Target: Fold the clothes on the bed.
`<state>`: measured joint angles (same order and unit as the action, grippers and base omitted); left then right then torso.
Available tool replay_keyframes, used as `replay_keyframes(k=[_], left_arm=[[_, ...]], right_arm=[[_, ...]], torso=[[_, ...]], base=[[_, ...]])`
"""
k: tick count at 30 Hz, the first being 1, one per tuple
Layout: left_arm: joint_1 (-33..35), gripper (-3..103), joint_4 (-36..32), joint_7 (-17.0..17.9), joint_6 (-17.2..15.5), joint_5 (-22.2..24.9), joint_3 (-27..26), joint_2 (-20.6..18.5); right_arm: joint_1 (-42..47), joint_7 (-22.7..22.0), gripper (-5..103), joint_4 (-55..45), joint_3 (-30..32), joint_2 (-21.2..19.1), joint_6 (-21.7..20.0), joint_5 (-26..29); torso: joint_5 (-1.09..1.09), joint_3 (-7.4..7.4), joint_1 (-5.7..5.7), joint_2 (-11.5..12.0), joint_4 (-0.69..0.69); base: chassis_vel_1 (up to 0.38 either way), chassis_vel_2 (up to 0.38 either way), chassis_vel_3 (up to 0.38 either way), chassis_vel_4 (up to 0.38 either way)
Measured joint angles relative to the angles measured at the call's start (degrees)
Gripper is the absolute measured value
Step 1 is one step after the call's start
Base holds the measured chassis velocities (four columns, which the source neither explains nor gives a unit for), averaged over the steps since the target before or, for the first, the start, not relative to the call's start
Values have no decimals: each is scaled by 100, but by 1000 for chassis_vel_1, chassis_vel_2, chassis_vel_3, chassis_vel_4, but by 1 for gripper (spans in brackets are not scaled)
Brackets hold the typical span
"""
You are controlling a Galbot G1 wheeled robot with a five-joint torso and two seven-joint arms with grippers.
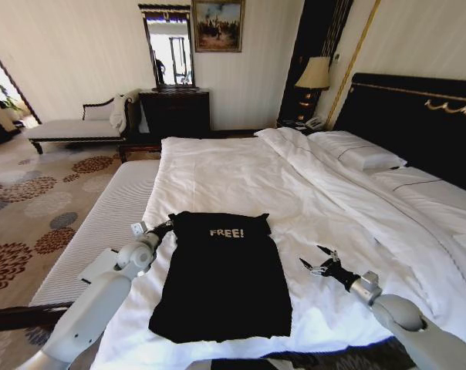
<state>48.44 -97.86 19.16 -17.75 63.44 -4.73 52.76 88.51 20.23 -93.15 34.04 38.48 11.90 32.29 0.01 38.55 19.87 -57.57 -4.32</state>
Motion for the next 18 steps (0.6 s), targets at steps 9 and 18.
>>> replay_keyframes(k=[9, 18], left_arm=[[-448, 0, 105, 53, -61, -186, 695, 21], [-588, -3, 108, 102, -141, -240, 1081, 56]], right_arm=[[-53, 24, 100, 20, 5, -23, 9, 12], [-86, 43, 100, 40, -11, -14, 16, 13]], torso=[[0, 0, 0, 0, 1], [-1, 0, 0, 0, 1]], base=[[0, 0, 0, 0], [0, 0, 0, 0]])
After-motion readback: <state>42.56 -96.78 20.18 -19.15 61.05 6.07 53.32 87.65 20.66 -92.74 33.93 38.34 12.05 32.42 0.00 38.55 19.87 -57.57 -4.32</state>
